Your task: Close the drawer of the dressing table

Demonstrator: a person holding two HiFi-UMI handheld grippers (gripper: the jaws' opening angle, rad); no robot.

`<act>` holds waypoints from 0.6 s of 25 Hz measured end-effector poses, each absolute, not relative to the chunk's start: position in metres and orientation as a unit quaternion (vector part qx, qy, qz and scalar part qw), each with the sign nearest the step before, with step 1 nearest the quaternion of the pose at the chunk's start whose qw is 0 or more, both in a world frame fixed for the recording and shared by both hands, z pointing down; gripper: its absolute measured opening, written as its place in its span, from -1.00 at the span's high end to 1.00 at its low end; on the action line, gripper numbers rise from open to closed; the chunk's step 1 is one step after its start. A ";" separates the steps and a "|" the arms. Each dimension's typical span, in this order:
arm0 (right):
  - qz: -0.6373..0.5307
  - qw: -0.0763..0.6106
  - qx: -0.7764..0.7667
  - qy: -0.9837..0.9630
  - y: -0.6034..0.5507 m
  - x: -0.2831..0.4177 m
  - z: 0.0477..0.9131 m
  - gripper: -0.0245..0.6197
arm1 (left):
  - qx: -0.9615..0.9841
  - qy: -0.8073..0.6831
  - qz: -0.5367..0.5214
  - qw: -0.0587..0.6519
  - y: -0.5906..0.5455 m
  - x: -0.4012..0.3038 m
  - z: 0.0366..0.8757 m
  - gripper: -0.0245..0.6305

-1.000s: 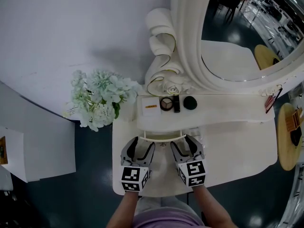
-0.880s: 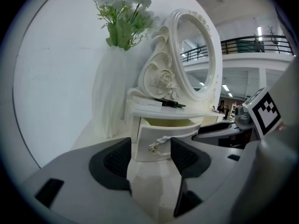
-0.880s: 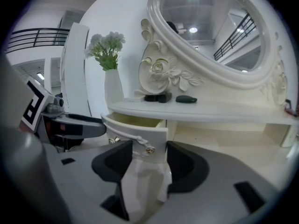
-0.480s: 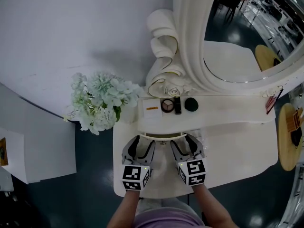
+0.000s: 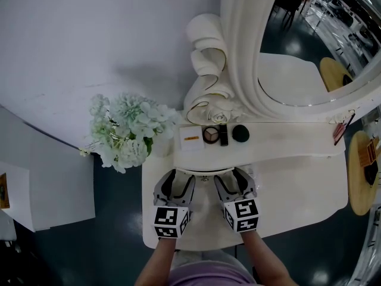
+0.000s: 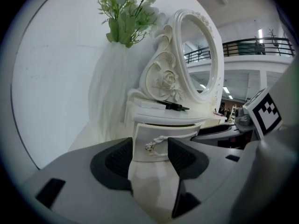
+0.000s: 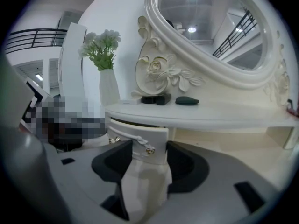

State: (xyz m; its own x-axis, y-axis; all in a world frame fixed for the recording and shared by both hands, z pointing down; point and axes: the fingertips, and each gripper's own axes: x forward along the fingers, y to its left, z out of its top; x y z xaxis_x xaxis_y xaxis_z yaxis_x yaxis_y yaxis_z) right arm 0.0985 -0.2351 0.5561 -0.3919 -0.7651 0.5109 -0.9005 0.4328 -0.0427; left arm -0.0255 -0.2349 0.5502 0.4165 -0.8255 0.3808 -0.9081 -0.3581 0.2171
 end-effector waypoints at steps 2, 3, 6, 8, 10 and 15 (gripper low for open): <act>0.160 0.213 0.510 -0.818 -0.237 0.099 0.556 0.18 | 0.817 -0.531 0.103 0.201 -0.237 -0.025 0.551 0.24; 0.160 0.212 0.510 -0.818 -0.238 0.099 0.556 0.18 | 0.817 -0.531 0.103 0.201 -0.238 -0.025 0.551 0.24; 0.162 0.212 0.510 -0.818 -0.241 0.099 0.556 0.18 | 0.816 -0.532 0.101 0.203 -0.241 -0.025 0.551 0.24; 0.163 0.211 0.511 -0.817 -0.244 0.100 0.556 0.18 | 0.816 -0.532 0.100 0.203 -0.243 -0.025 0.551 0.24; 0.165 0.210 0.513 -0.816 -0.246 0.100 0.557 0.18 | 0.816 -0.532 0.100 0.202 -0.245 -0.024 0.551 0.25; 0.166 0.206 0.516 -0.815 -0.250 0.100 0.557 0.18 | 0.816 -0.532 0.100 0.203 -0.249 -0.024 0.551 0.25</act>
State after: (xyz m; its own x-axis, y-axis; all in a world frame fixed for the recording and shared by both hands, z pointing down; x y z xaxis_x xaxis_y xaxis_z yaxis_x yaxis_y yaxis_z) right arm 0.1004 -0.2503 0.5568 -0.3821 -0.7728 0.5068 -0.9093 0.4122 -0.0572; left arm -0.0237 -0.2491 0.5510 0.4148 -0.8276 0.3781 -0.9084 -0.3527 0.2247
